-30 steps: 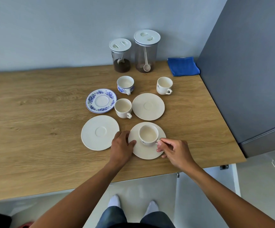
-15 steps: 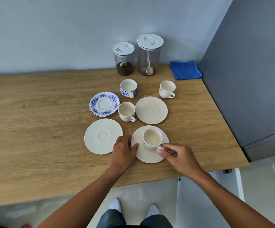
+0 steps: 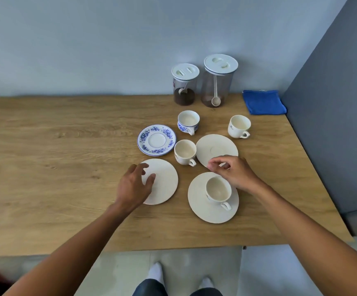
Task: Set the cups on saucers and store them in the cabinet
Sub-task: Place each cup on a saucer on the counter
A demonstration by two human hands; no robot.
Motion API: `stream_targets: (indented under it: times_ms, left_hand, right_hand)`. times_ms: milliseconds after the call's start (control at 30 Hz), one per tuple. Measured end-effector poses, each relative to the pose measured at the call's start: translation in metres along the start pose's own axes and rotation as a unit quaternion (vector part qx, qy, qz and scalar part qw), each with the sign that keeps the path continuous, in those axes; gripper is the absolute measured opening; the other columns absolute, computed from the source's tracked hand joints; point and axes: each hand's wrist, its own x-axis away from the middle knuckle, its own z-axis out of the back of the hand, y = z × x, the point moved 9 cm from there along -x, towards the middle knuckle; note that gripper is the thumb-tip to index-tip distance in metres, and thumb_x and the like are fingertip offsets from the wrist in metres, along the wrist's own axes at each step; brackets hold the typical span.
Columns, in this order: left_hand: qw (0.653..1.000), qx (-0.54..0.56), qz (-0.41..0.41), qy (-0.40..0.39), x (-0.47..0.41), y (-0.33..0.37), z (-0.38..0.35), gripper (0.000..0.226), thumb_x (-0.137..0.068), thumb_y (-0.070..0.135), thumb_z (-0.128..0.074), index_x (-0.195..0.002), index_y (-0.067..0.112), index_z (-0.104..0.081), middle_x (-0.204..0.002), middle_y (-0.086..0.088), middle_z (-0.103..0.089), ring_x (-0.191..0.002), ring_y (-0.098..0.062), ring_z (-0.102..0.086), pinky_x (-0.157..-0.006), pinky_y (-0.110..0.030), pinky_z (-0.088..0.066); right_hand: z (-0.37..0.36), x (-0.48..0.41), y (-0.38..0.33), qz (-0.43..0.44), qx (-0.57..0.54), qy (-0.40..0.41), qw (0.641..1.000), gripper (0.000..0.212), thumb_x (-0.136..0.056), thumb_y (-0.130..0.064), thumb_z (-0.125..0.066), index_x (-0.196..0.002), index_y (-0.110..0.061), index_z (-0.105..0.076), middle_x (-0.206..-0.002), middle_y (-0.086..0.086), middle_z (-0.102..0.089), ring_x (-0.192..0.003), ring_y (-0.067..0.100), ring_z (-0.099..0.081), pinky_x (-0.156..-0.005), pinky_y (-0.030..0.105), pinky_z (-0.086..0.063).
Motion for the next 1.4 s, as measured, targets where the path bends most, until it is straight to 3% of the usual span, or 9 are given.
stream_targets:
  times_ms: [200, 367, 500, 633, 767, 1000, 1133, 1400]
  left_hand:
    - [0.998, -0.030, 0.046, -0.026, -0.022, -0.039, 0.007, 0.037, -0.086, 0.031, -0.066, -0.119, 0.016, -0.063, -0.111, -0.006, -0.060, -0.097, -0.030, -0.063, -0.078, -0.037, -0.050]
    - [0.998, -0.024, 0.045, -0.049, -0.024, -0.049, 0.003, 0.032, -0.084, 0.030, -0.067, -0.114, 0.018, -0.065, -0.103, -0.004, -0.062, -0.091, -0.027, -0.063, -0.077, -0.035, -0.051]
    - [0.998, 0.003, 0.035, -0.050, -0.024, -0.053, 0.001, 0.030, -0.084, 0.028, -0.069, -0.112, 0.017, -0.066, -0.097, -0.003, -0.063, -0.086, -0.023, -0.061, -0.076, -0.032, -0.049]
    - [0.998, 0.022, 0.038, -0.048, -0.025, -0.058, 0.000, 0.027, -0.083, 0.029, -0.071, -0.108, 0.020, -0.067, -0.091, 0.001, -0.060, -0.082, -0.018, -0.058, -0.076, -0.031, -0.049]
    - [0.998, 0.029, 0.037, -0.047, -0.025, -0.060, -0.001, 0.026, -0.083, 0.030, -0.070, -0.107, 0.021, -0.067, -0.091, 0.003, -0.060, -0.082, -0.015, -0.057, -0.074, -0.029, -0.047]
    - [0.997, 0.038, 0.047, -0.038, -0.024, -0.064, -0.001, 0.023, -0.082, 0.030, -0.072, -0.104, 0.023, -0.068, -0.086, 0.007, -0.058, -0.077, -0.012, -0.055, -0.068, -0.025, -0.039]
    - [0.997, 0.042, 0.048, -0.037, -0.024, -0.066, -0.001, 0.022, -0.082, 0.032, -0.071, -0.103, 0.025, -0.067, -0.085, 0.008, -0.059, -0.077, -0.013, -0.056, -0.069, -0.028, -0.044]
    - [0.997, 0.041, 0.050, -0.035, -0.024, -0.068, -0.002, 0.022, -0.082, 0.034, -0.070, -0.103, 0.025, -0.067, -0.086, 0.008, -0.059, -0.078, -0.012, -0.055, -0.068, -0.025, -0.039]
  right_hand:
    - [-0.036, -0.038, -0.012, 0.004, 0.038, -0.067, 0.997, 0.026, -0.078, -0.050, -0.078, -0.094, -0.030, -0.079, -0.085, -0.013, -0.075, -0.073, 0.002, -0.063, -0.080, 0.033, -0.053]
    - [-0.046, -0.047, -0.012, 0.002, 0.040, -0.063, 0.997, 0.027, -0.082, -0.049, -0.075, -0.083, -0.022, -0.079, -0.068, 0.001, -0.070, -0.060, 0.007, -0.053, -0.063, 0.030, -0.042]
    - [-0.048, -0.046, -0.010, -0.022, 0.007, -0.073, 0.997, 0.021, -0.086, -0.037, -0.075, -0.087, -0.017, -0.079, -0.074, 0.005, -0.075, -0.063, 0.009, -0.066, -0.062, 0.021, -0.049]
    - [-0.046, -0.048, -0.007, -0.058, -0.060, -0.069, 0.994, 0.016, -0.087, -0.027, -0.075, -0.093, -0.012, -0.078, -0.080, 0.007, -0.077, -0.073, 0.015, -0.076, -0.067, 0.026, -0.059]
    - [-0.045, -0.048, -0.017, -0.048, -0.090, -0.073, 0.992, 0.018, -0.087, -0.026, -0.075, -0.094, -0.009, -0.078, -0.080, 0.009, -0.077, -0.078, 0.018, -0.076, -0.066, 0.023, -0.059]
    - [-0.081, -0.039, -0.051, 0.007, -0.078, -0.157, 0.985, 0.015, -0.088, -0.022, -0.074, -0.093, -0.007, -0.077, -0.083, 0.009, -0.078, -0.082, 0.020, -0.076, -0.075, 0.030, -0.062]
    - [-0.104, -0.034, -0.062, 0.027, -0.045, -0.187, 0.981, 0.018, -0.089, -0.018, -0.073, -0.096, -0.002, -0.077, -0.082, 0.010, -0.078, -0.080, 0.017, -0.076, -0.072, 0.027, -0.061]
    - [-0.122, -0.031, -0.060, 0.030, -0.039, -0.201, 0.978, 0.017, -0.089, -0.017, -0.073, -0.094, -0.001, -0.077, -0.081, 0.011, -0.077, -0.079, 0.017, -0.076, -0.069, 0.026, -0.060]
